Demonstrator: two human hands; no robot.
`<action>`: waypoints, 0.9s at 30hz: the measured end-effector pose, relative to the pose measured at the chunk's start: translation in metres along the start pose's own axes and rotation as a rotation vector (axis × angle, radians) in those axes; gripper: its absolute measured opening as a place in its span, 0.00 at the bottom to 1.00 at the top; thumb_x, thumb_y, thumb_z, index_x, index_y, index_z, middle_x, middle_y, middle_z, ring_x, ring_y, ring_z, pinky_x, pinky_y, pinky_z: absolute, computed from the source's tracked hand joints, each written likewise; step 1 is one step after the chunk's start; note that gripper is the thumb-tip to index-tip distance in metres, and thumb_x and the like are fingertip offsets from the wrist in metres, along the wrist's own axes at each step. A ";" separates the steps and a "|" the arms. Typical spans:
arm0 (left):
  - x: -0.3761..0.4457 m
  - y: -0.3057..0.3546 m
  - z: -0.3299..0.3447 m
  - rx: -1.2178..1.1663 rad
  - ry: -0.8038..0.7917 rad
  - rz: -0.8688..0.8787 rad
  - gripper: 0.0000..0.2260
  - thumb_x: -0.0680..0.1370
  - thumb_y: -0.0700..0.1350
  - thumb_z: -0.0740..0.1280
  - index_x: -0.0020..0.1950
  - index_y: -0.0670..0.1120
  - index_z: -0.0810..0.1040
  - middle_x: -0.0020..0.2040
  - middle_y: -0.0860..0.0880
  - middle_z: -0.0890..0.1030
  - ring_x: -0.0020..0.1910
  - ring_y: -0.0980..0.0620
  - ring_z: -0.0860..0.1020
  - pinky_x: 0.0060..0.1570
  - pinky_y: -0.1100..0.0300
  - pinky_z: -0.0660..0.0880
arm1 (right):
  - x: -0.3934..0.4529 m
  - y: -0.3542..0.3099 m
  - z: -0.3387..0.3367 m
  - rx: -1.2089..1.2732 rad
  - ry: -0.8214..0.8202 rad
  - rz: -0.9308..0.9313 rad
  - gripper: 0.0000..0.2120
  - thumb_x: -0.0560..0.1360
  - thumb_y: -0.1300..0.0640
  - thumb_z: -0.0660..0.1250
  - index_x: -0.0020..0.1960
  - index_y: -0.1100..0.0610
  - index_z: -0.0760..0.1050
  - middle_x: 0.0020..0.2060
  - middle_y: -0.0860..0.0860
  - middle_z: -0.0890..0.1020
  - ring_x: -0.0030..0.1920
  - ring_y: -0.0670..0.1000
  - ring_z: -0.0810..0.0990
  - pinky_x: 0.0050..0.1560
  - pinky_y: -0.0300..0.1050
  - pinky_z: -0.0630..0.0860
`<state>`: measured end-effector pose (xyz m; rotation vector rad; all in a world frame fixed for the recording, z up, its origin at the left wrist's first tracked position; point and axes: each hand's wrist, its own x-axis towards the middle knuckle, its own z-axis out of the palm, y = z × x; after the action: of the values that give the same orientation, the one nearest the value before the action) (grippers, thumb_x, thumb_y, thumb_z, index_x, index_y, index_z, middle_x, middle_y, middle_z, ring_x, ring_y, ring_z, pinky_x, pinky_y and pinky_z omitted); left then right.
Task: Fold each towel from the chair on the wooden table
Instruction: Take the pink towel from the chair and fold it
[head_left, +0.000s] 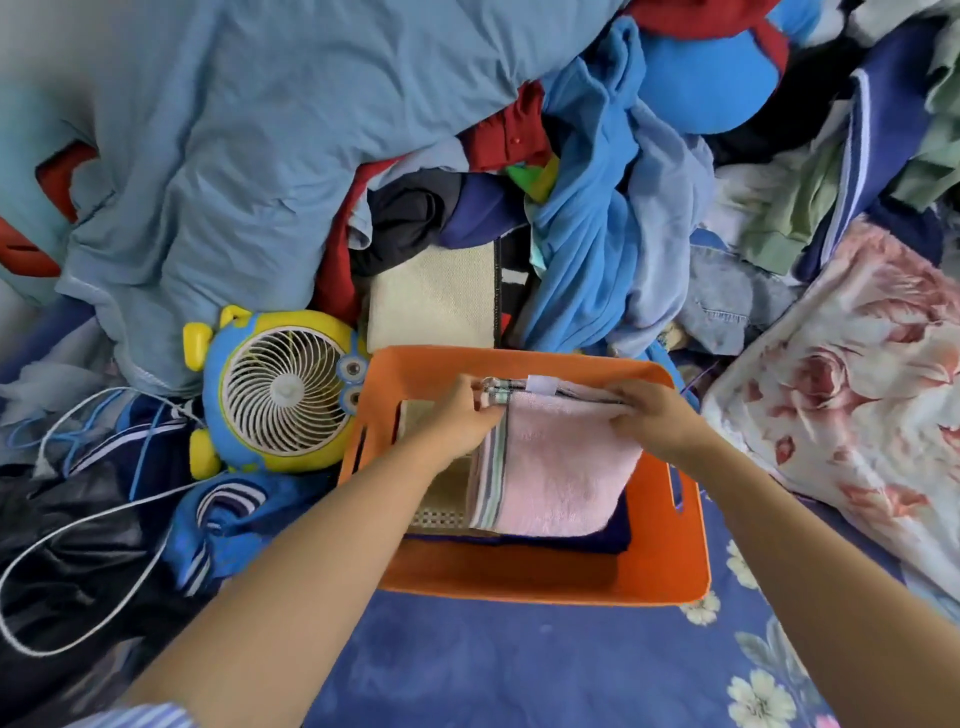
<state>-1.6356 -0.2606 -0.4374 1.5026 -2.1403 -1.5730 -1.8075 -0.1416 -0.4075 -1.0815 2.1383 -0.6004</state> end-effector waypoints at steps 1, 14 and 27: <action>0.012 -0.006 0.011 0.001 -0.019 -0.037 0.22 0.78 0.46 0.63 0.70 0.44 0.60 0.60 0.45 0.73 0.48 0.52 0.71 0.48 0.59 0.68 | 0.012 0.009 0.004 -0.040 -0.021 0.058 0.11 0.70 0.71 0.59 0.49 0.64 0.76 0.37 0.54 0.75 0.42 0.53 0.72 0.32 0.40 0.65; 0.108 -0.043 0.118 0.090 0.211 -0.245 0.20 0.78 0.40 0.60 0.68 0.37 0.59 0.61 0.38 0.75 0.59 0.39 0.75 0.54 0.51 0.71 | 0.101 0.090 0.078 0.100 0.291 0.417 0.09 0.79 0.59 0.52 0.52 0.55 0.70 0.47 0.57 0.74 0.47 0.54 0.72 0.37 0.42 0.67; 0.079 -0.096 0.151 0.769 0.238 0.377 0.24 0.72 0.45 0.69 0.66 0.40 0.72 0.69 0.42 0.70 0.69 0.41 0.68 0.65 0.41 0.65 | 0.084 0.143 0.143 -0.398 0.140 0.060 0.24 0.80 0.53 0.48 0.75 0.53 0.50 0.76 0.50 0.46 0.75 0.51 0.41 0.71 0.45 0.36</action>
<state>-1.7000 -0.2149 -0.6163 1.2082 -2.7974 -0.4295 -1.8159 -0.1469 -0.6260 -1.2055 2.4710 -0.2295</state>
